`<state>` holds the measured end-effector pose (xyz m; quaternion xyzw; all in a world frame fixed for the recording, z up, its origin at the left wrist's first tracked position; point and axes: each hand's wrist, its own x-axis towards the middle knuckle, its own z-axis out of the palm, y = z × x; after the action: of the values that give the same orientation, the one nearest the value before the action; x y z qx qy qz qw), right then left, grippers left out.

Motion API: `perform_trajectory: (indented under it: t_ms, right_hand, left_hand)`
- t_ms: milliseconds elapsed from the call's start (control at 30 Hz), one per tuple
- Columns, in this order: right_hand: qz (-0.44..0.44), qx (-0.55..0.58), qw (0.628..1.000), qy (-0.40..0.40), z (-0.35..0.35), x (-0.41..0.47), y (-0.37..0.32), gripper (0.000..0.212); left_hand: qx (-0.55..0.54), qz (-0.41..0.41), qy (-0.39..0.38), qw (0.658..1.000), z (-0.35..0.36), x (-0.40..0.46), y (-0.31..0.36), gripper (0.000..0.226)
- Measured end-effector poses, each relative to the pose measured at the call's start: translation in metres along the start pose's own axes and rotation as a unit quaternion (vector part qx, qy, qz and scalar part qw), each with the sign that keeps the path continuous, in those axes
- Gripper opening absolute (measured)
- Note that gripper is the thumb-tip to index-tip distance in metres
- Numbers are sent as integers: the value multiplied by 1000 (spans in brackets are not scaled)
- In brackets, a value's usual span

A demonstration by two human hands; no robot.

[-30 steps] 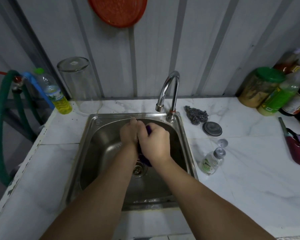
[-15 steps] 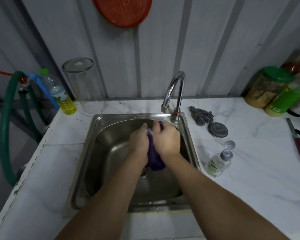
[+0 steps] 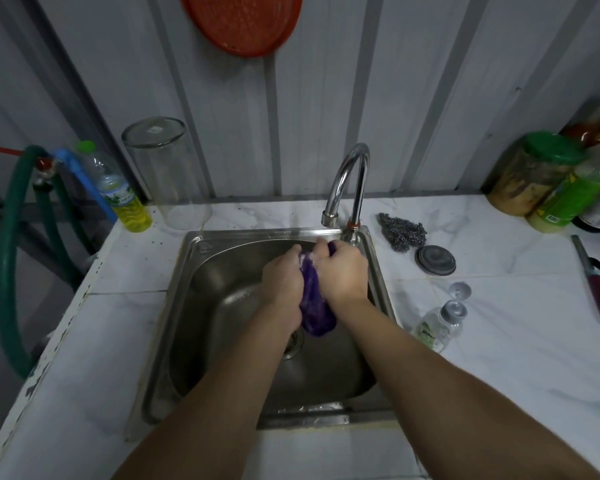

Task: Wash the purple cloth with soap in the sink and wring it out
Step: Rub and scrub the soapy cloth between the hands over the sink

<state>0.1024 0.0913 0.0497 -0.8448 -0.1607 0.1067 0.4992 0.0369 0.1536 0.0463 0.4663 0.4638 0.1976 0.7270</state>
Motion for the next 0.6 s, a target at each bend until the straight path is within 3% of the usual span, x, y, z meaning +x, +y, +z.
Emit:
perform_trajectory:
  t_ms: [100,200,267,400,500,600]
  right_hand:
    - [-87,24,996,25,13,-27,0,46]
    - [-152,51,987,19,24,-47,-6,41]
    - [-98,18,994,34,18,-30,-4,41]
    - [24,2,1000,-12,-4,-6,6,40]
    - [-79,10,996,33,8,-33,1,46]
    - [-166,30,985,17,22,-57,-7,45]
  left_hand:
    - [36,33,44,998,-8,9,11,37]
    - [65,58,29,996,-11,13,21,25]
    - [77,38,15,996,-8,7,17,27]
    - [31,0,-16,999,1,-5,-3,41]
    - [21,37,45,998,-5,7,3,42]
    - [54,58,39,996,-11,11,11,37]
